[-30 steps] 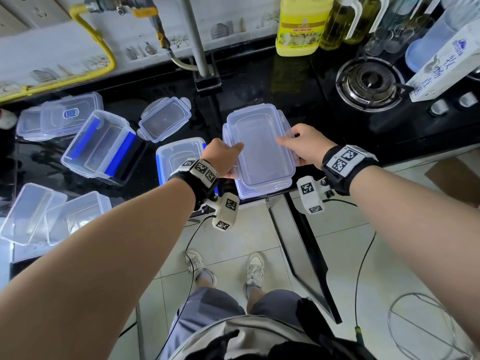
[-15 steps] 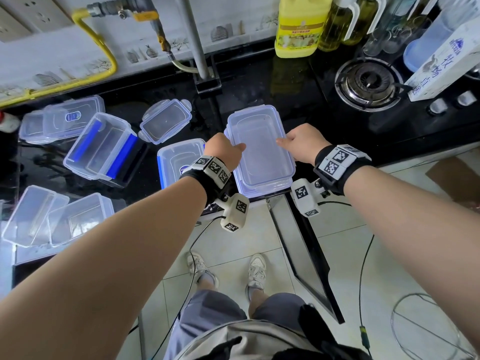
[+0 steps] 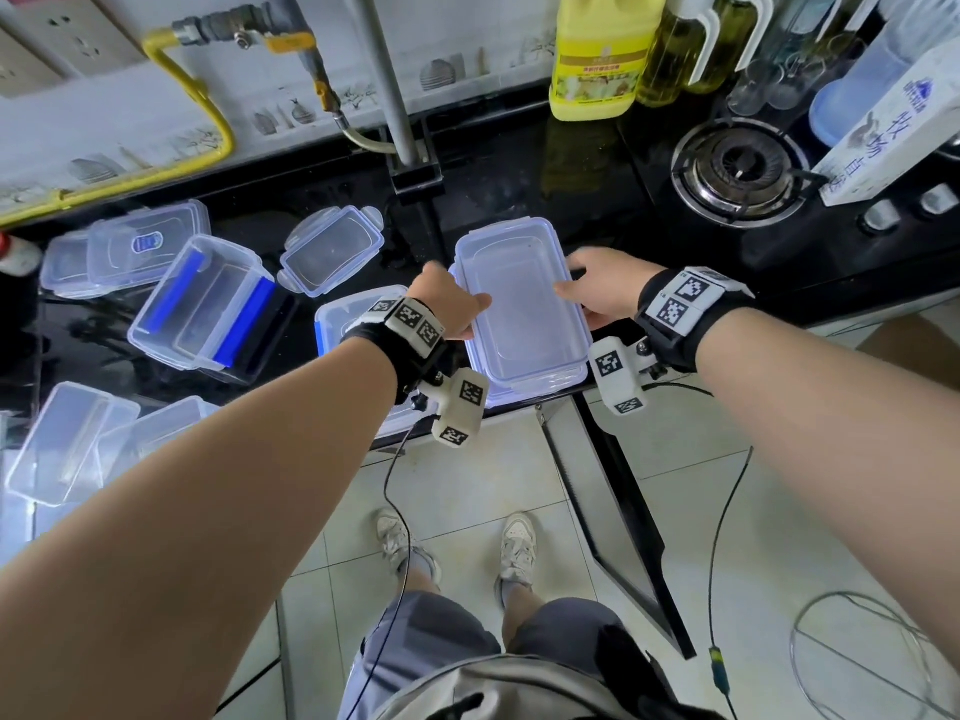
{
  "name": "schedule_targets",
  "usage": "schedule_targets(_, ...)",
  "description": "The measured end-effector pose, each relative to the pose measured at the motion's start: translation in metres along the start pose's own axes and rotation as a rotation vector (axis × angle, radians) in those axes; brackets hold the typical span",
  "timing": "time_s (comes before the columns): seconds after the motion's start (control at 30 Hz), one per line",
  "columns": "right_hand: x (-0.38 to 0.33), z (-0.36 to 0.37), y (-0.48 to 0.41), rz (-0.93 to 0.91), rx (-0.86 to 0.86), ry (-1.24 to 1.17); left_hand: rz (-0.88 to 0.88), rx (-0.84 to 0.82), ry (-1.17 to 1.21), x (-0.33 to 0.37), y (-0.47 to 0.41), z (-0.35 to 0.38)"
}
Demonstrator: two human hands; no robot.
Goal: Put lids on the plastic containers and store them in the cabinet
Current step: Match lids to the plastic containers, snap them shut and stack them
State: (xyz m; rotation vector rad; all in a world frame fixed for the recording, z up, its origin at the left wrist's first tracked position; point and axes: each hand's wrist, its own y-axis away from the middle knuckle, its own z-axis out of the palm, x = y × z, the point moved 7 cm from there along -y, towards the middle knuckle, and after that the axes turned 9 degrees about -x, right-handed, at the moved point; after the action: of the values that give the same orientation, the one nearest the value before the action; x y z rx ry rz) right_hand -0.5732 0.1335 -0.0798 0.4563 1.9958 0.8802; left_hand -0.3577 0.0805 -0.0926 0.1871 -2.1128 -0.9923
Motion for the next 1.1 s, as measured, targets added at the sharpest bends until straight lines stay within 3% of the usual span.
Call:
schedule_targets(0.07,-0.005,-0.006,0.001,-0.017,0.035,0.074,0.005,-0.001,-0.105,0.012,0.003,-0.008)
schedule_targets(0.17,-0.009,-0.013,0.002,-0.056,0.089,0.268,0.133,0.086,-0.442,0.037,0.002,-0.018)
schedule_targets(0.23,-0.005,-0.009,0.001,-0.079,0.053,0.246,0.21,0.071,-0.555,0.051,-0.003,-0.01)
schedule_targets(0.37,0.008,-0.003,-0.005,-0.065,0.006,0.096,0.157,-0.067,-0.558,0.058,-0.016,0.009)
schedule_targets(0.63,0.02,-0.001,-0.017,-0.025,0.004,-0.112,0.04,-0.047,-0.549,0.063,-0.027,0.007)
schedule_targets(0.87,0.016,-0.001,-0.013,-0.091,0.071,-0.041,0.15,0.057,-0.451,0.054,-0.014,0.008)
schedule_targets(0.97,0.013,0.006,-0.004,-0.1,0.065,-0.079,0.239,0.175,-0.673,0.049,0.009,0.01)
schedule_targets(1.1,0.01,0.012,0.001,-0.112,0.053,-0.071,0.312,-0.048,-1.003,0.025,0.034,0.048)
